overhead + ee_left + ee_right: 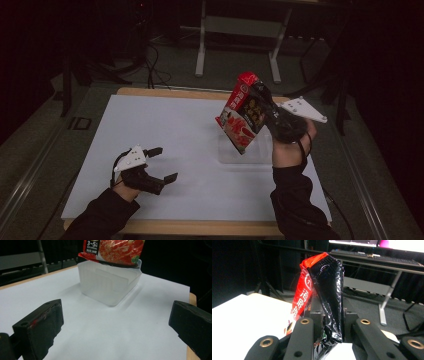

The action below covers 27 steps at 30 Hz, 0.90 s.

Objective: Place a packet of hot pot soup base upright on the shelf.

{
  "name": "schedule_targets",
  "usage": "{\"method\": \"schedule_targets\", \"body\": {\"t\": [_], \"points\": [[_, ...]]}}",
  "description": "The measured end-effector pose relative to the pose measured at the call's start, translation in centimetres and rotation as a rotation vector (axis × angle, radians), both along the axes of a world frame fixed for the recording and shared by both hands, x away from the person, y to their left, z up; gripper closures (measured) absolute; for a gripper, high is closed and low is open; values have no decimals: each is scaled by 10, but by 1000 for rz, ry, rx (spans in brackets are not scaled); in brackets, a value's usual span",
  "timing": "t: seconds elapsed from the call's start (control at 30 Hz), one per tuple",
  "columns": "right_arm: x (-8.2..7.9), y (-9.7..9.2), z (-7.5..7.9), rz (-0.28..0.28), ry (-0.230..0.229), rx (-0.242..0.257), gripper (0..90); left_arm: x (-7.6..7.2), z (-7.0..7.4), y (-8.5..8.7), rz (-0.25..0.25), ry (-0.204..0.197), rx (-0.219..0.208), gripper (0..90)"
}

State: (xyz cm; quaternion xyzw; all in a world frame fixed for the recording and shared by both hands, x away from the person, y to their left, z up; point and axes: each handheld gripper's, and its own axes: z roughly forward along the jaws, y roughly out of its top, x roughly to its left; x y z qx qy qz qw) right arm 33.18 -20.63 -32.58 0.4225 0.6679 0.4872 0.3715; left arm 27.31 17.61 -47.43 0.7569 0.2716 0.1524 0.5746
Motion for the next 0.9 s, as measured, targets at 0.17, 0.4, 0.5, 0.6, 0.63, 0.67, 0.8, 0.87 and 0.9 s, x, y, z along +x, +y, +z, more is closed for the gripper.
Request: {"method": "schedule_targets", "body": {"t": [0.17, 0.4, 0.5, 0.6, 0.63, 0.67, 0.8, 0.87, 0.9], "points": [[6, 3, -13, -31, 21, -8, 772, 0, -1, 1, 4, -13, -13, 1], [10, 8, -28, -55, 52, -13, 770, -1, -2, 2, 3, -17, -19, 1], [11, 12, -34, -53, 69, -33, 768, -1, -3, 2, -1, -11, -24, 1], [11, 16, -40, -49, 77, -43, 765, 0, -3, 3, 2, -13, -32, 1], [11, 17, -42, -47, 80, -39, 764, 0, -3, 3, 3, -13, -33, 1], [11, 18, -44, -49, 81, -41, 763, 0, -4, 3, 2, -13, -38, 1], [12, 22, -47, -40, 87, -32, 756, 0, -5, 2, -4, -9, -31, 1], [12, 24, -48, -38, 89, -28, 753, 1, -6, 1, -8, -7, -30, 1], [12, 24, -49, -38, 87, -32, 752, 1, -6, 1, -9, -7, -32, 1]]}}
